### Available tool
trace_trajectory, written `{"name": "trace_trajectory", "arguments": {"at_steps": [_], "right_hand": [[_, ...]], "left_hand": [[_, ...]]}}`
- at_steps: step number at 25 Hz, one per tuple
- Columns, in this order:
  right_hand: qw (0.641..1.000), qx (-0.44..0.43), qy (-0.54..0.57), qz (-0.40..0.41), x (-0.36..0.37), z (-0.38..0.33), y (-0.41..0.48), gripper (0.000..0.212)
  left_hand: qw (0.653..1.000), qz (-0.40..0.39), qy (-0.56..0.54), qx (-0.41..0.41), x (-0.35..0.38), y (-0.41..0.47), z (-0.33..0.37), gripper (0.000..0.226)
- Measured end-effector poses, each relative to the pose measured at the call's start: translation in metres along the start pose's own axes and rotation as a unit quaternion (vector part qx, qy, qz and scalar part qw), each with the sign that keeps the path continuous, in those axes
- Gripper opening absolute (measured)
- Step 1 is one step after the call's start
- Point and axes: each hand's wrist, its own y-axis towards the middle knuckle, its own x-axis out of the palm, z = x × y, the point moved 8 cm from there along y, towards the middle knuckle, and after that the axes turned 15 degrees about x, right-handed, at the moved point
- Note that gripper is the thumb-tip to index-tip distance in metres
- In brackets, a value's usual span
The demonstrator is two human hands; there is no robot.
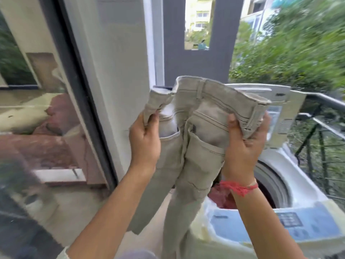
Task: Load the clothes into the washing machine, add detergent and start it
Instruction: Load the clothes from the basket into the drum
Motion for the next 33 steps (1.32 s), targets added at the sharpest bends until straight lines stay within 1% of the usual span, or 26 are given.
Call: {"name": "trace_trajectory", "arguments": {"at_steps": [3, 5, 7, 9, 10, 11, 12, 13, 14, 15, 16, 17, 18, 19, 20, 21, 22, 23, 24, 25, 26, 27, 28, 30, 32, 33], "right_hand": [[0.990, -0.114, -0.067, 0.059, -0.054, -0.023, 0.051, 0.044], [0.980, -0.125, -0.128, 0.081, -0.095, -0.014, 0.090, 0.043], [0.974, -0.085, -0.181, 0.103, -0.140, 0.014, 0.125, 0.043], [0.959, -0.035, -0.253, 0.122, -0.187, 0.058, 0.156, 0.046], [0.942, 0.002, -0.315, 0.117, -0.205, 0.085, 0.170, 0.051], [0.911, 0.052, -0.396, 0.106, -0.225, 0.116, 0.183, 0.059], [0.863, 0.107, -0.483, 0.100, -0.244, 0.146, 0.192, 0.069], [0.813, 0.163, -0.550, 0.095, -0.265, 0.173, 0.198, 0.077], [0.779, 0.210, -0.584, 0.084, -0.281, 0.193, 0.200, 0.080], [0.761, 0.244, -0.597, 0.062, -0.289, 0.208, 0.197, 0.078], [0.752, 0.261, -0.605, 0.022, -0.287, 0.222, 0.193, 0.074], [0.746, 0.263, -0.611, -0.031, -0.275, 0.234, 0.185, 0.070], [0.743, 0.252, -0.611, -0.099, -0.253, 0.247, 0.171, 0.067], [0.743, 0.232, -0.602, -0.179, -0.224, 0.259, 0.154, 0.068], [0.732, 0.211, -0.586, -0.276, -0.190, 0.270, 0.131, 0.072], [0.699, 0.195, -0.569, -0.386, -0.153, 0.281, 0.099, 0.079], [0.647, 0.175, -0.560, -0.487, -0.120, 0.292, 0.066, 0.087], [0.593, 0.151, -0.560, -0.558, -0.092, 0.302, 0.034, 0.094], [0.554, 0.123, -0.569, -0.595, -0.069, 0.312, 0.010, 0.098], [0.531, 0.092, -0.583, -0.608, -0.049, 0.319, -0.007, 0.100], [0.516, 0.069, -0.600, -0.608, -0.034, 0.328, -0.018, 0.099], [0.504, 0.058, -0.615, -0.603, -0.024, 0.336, -0.025, 0.098], [0.497, 0.059, -0.625, -0.600, -0.016, 0.343, -0.030, 0.094], [0.501, 0.054, -0.629, -0.592, -0.012, 0.345, -0.029, 0.081], [0.502, 0.003, -0.632, -0.591, -0.012, 0.333, -0.030, 0.068], [0.500, -0.020, -0.632, -0.592, -0.013, 0.326, -0.031, 0.065]], "left_hand": [[0.996, -0.071, -0.023, 0.043, 0.115, -0.001, 0.003, 0.014], [0.991, -0.125, -0.035, 0.041, 0.194, -0.015, -0.012, 0.020], [0.978, -0.205, -0.040, -0.001, 0.266, -0.041, -0.046, 0.018], [0.947, -0.316, 0.012, -0.054, 0.325, -0.077, -0.102, 0.027], [0.920, -0.379, 0.042, -0.089, 0.344, -0.097, -0.130, 0.037], [0.887, -0.442, 0.071, -0.116, 0.357, -0.118, -0.153, 0.050], [0.854, -0.495, 0.095, -0.129, 0.361, -0.136, -0.168, 0.061], [0.834, -0.525, 0.108, -0.132, 0.356, -0.150, -0.177, 0.063], [0.832, -0.527, 0.111, -0.131, 0.342, -0.159, -0.182, 0.057], [0.846, -0.505, 0.110, -0.133, 0.320, -0.163, -0.183, 0.048], [0.868, -0.462, 0.114, -0.142, 0.290, -0.163, -0.181, 0.043], [0.889, -0.411, 0.129, -0.155, 0.254, -0.163, -0.180, 0.046], [0.901, -0.370, 0.158, -0.163, 0.210, -0.163, -0.179, 0.055], [0.898, -0.352, 0.198, -0.175, 0.167, -0.166, -0.179, 0.068], [0.883, -0.355, 0.237, -0.197, 0.125, -0.171, -0.185, 0.081], [0.849, -0.382, 0.282, -0.231, 0.083, -0.182, -0.195, 0.094], [0.799, -0.430, 0.330, -0.261, 0.043, -0.197, -0.209, 0.104], [0.740, -0.478, 0.372, -0.291, 0.005, -0.213, -0.220, 0.113], [0.686, -0.516, 0.403, -0.318, -0.024, -0.229, -0.230, 0.121], [0.642, -0.542, 0.419, -0.344, -0.043, -0.244, -0.238, 0.129], [0.617, -0.558, 0.421, -0.362, -0.053, -0.258, -0.246, 0.135], [0.612, -0.565, 0.413, -0.369, -0.053, -0.271, -0.253, 0.139], [0.621, -0.564, 0.399, -0.370, -0.049, -0.282, -0.260, 0.141], [0.670, -0.546, 0.369, -0.342, -0.030, -0.292, -0.271, 0.138], [0.729, -0.498, 0.345, -0.318, -0.019, -0.289, -0.278, 0.135], [0.754, -0.464, 0.335, -0.323, -0.020, -0.288, -0.280, 0.132]]}}
